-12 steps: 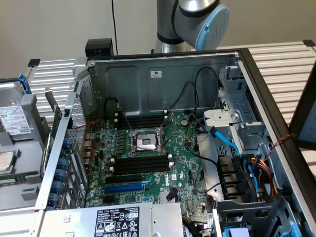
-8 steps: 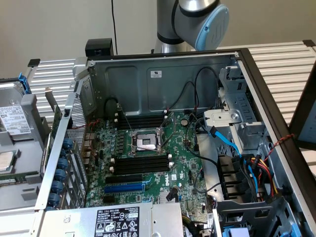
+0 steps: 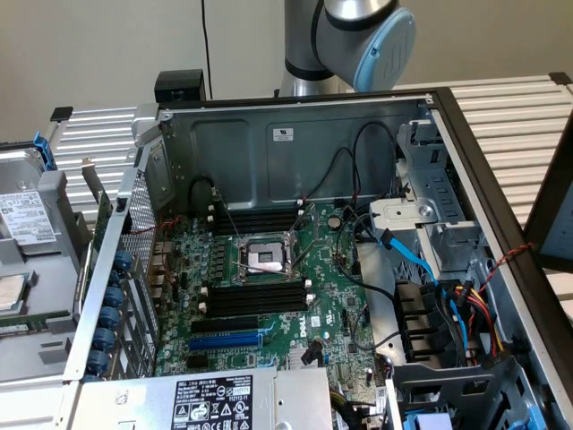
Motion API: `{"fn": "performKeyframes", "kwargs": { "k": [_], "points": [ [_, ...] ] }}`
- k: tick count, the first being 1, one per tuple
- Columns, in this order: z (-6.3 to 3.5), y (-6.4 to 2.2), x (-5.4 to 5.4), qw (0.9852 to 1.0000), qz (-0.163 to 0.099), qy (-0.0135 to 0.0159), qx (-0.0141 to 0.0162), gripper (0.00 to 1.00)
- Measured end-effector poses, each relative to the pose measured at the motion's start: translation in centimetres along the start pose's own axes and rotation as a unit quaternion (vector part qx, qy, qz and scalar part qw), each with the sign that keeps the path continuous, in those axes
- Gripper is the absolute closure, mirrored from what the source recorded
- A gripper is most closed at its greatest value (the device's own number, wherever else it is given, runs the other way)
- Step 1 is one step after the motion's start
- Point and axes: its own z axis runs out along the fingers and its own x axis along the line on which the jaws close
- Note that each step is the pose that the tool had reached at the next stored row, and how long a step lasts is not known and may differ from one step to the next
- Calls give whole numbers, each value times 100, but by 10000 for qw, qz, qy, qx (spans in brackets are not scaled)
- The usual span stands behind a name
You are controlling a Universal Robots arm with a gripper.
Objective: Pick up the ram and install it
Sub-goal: 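Pick up the ram and move it above insertion slot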
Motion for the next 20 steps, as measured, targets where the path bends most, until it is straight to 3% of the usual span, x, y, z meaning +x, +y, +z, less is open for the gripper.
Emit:
{"fn": "performKeyframes", "kwargs": {
  "k": [6, 15, 20],
  "points": [
    [-142, -1, 1, 10000, 0, 0, 0, 88],
    [-273, -1, 2, 10000, 0, 0, 0, 88],
    [-279, -1, 2, 10000, 0, -1, 1, 88]
  ]
}}
